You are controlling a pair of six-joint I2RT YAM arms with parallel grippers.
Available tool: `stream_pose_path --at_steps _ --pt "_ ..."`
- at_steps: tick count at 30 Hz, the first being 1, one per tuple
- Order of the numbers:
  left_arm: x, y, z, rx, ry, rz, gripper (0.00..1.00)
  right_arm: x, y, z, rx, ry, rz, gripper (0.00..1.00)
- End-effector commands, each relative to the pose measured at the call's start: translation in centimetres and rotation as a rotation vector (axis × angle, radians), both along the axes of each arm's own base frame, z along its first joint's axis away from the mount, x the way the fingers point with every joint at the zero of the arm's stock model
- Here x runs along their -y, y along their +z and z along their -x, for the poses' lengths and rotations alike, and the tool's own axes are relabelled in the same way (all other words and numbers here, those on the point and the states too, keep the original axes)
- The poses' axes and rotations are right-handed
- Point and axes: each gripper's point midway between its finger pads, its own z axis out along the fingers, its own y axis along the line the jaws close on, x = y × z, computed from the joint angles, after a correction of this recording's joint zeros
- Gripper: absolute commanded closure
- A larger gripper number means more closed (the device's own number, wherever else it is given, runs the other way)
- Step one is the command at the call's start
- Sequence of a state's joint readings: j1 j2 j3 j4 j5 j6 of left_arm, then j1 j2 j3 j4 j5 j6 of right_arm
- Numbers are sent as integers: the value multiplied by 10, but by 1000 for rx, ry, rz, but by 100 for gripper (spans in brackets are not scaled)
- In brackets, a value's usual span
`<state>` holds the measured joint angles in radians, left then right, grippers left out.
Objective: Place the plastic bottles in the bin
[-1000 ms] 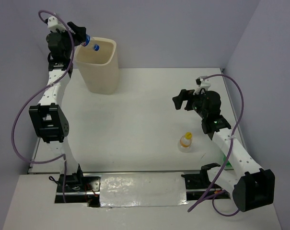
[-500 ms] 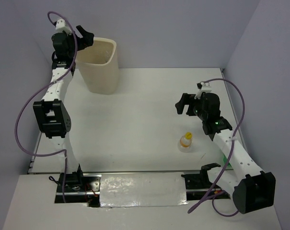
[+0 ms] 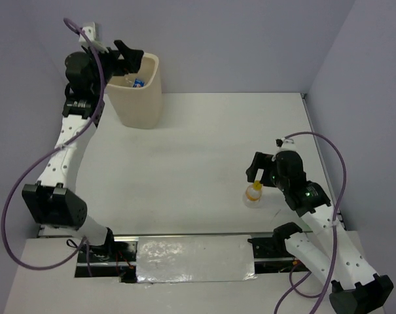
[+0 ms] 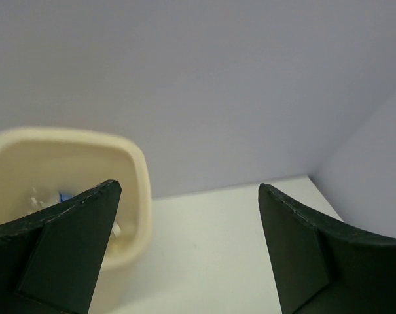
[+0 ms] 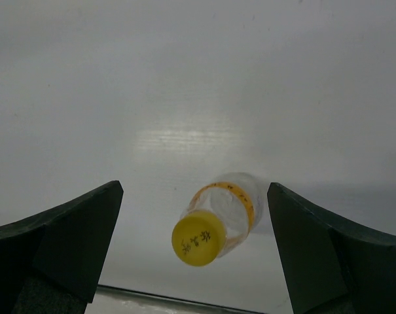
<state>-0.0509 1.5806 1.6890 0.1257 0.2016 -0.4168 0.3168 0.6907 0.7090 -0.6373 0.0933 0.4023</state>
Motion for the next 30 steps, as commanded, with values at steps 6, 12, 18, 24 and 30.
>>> stream_pose_path --at_steps 6,12,18,24,30 --pt "39 -83 84 -112 -104 20 1 -4 -41 25 -124 -40 58 8" --pt "48 -135 136 -183 -119 25 1 -7 -47 22 -124 -61 44 34" --pt "52 -177 161 -241 -168 -29 1 -4 -47 21 -124 -78 56 52" --pt "90 -193 188 -164 -454 -196 1 -3 -40 20 -114 -72 71 66" --pt "153 -200 234 -7 -803 -301 1 -46 2 16 -5 172 -47 77"
